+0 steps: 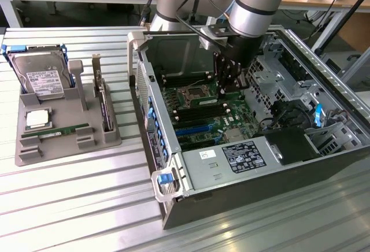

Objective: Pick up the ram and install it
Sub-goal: 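Insert the ram into the slot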

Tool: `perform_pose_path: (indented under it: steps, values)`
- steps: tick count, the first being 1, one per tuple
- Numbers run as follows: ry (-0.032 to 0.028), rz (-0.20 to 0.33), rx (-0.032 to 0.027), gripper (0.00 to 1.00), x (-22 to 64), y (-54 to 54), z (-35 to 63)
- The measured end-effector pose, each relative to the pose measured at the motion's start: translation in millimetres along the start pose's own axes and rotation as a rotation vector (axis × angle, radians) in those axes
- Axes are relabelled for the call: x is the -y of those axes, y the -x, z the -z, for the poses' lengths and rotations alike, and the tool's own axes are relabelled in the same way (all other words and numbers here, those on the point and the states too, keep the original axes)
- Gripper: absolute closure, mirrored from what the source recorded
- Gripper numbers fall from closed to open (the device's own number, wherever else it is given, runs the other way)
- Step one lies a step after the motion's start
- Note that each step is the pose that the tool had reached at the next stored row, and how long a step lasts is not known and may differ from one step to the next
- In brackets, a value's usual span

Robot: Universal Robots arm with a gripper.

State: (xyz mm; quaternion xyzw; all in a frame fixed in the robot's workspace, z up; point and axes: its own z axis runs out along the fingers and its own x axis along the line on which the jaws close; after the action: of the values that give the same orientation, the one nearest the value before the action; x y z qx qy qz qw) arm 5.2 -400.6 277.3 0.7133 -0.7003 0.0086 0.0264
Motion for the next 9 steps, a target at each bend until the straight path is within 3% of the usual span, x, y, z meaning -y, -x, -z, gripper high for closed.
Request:
perform_pose_path:
  steps: [9]
  values:
    - [0.0011, -0.021, -0.0014, 0.88, -5.3, -5.8, -9.8]
